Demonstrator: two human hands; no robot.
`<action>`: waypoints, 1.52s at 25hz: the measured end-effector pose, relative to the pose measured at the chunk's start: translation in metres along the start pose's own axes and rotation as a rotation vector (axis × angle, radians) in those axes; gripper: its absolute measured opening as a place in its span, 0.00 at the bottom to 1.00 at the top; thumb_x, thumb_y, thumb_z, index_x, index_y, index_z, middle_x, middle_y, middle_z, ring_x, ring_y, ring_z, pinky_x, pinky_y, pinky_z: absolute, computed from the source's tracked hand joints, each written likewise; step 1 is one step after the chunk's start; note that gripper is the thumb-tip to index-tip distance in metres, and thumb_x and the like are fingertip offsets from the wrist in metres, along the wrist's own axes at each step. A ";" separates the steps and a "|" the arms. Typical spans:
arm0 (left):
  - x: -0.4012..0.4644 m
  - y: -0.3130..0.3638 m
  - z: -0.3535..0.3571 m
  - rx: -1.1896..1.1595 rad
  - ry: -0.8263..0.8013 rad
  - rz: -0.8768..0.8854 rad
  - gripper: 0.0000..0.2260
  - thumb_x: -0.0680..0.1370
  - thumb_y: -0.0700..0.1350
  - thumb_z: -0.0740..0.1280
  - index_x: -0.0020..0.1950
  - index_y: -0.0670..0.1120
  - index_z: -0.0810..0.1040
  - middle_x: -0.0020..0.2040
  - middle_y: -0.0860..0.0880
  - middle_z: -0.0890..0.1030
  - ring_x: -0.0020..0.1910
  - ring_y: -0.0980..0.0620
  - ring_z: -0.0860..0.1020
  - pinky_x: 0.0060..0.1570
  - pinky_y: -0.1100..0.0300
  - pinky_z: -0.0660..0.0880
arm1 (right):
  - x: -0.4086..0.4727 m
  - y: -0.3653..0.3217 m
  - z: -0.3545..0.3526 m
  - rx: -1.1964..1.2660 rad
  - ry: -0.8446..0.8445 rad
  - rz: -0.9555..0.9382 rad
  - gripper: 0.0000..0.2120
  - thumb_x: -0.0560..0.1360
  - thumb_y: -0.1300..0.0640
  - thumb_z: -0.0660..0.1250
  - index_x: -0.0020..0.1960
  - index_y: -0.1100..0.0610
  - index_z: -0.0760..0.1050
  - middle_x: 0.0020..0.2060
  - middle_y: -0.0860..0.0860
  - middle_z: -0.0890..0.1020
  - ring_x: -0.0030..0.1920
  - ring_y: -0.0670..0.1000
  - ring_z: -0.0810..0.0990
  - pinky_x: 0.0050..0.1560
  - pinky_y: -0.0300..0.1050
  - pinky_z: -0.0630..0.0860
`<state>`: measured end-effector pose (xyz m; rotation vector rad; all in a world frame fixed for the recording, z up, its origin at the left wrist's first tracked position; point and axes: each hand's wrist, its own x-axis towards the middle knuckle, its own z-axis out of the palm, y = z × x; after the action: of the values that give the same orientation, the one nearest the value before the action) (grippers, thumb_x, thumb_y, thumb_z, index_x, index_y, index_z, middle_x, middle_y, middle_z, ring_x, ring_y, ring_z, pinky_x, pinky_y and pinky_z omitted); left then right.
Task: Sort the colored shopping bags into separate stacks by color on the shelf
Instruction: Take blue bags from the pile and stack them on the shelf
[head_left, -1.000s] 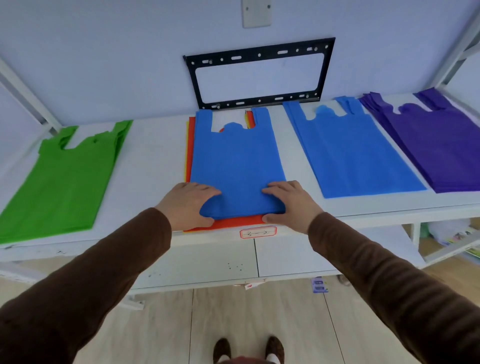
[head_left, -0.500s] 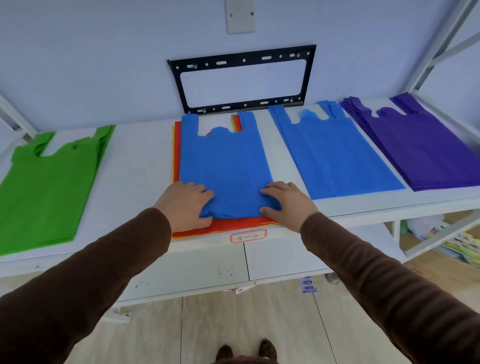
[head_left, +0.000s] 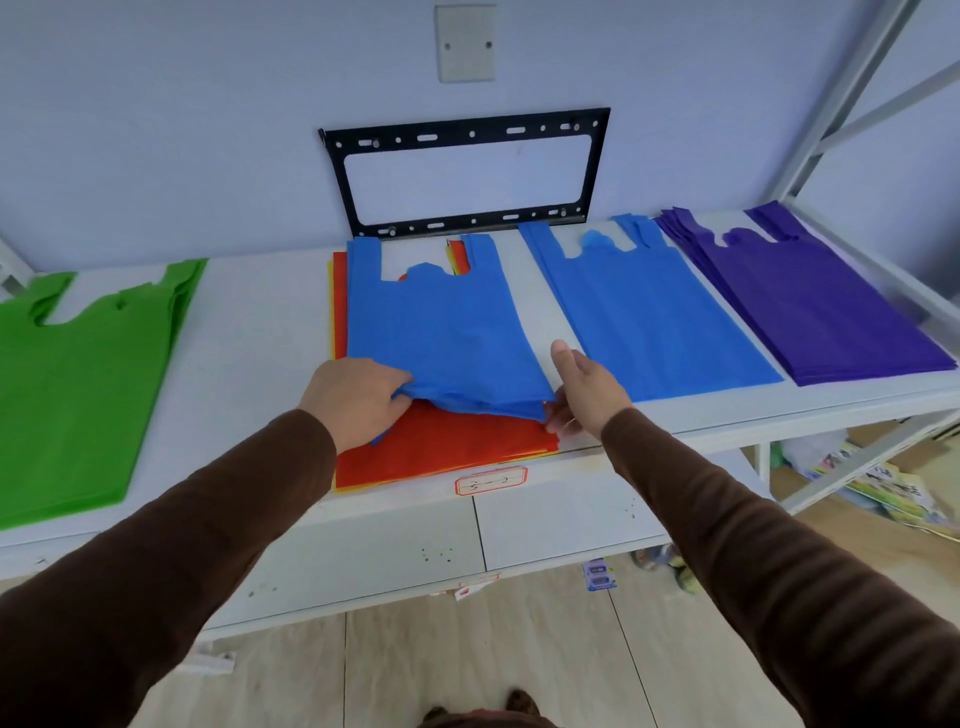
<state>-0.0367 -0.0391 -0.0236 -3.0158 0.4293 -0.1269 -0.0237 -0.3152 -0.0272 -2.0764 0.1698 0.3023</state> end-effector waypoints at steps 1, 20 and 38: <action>-0.001 -0.001 0.000 -0.016 0.003 -0.011 0.14 0.82 0.56 0.55 0.52 0.52 0.78 0.40 0.52 0.80 0.38 0.52 0.77 0.38 0.55 0.76 | -0.001 -0.006 0.002 0.124 -0.077 0.057 0.25 0.78 0.32 0.45 0.55 0.47 0.71 0.41 0.58 0.85 0.38 0.56 0.85 0.42 0.49 0.82; 0.012 -0.019 0.010 -2.089 -0.368 -0.735 0.27 0.81 0.57 0.60 0.79 0.56 0.55 0.63 0.42 0.80 0.57 0.41 0.82 0.49 0.47 0.82 | 0.037 -0.025 -0.016 1.043 -0.231 0.382 0.23 0.79 0.69 0.57 0.70 0.52 0.72 0.48 0.58 0.80 0.35 0.50 0.82 0.28 0.35 0.79; 0.081 -0.031 0.033 -1.320 -0.139 -0.561 0.31 0.80 0.36 0.64 0.79 0.55 0.57 0.77 0.50 0.62 0.69 0.44 0.71 0.62 0.48 0.75 | 0.045 0.001 -0.002 -0.059 -0.196 -0.073 0.30 0.76 0.65 0.66 0.75 0.51 0.64 0.65 0.51 0.69 0.63 0.53 0.73 0.58 0.42 0.72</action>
<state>0.0519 -0.0299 -0.0473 -4.2540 -0.6623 0.5504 0.0196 -0.3171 -0.0400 -2.0915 -0.0337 0.4685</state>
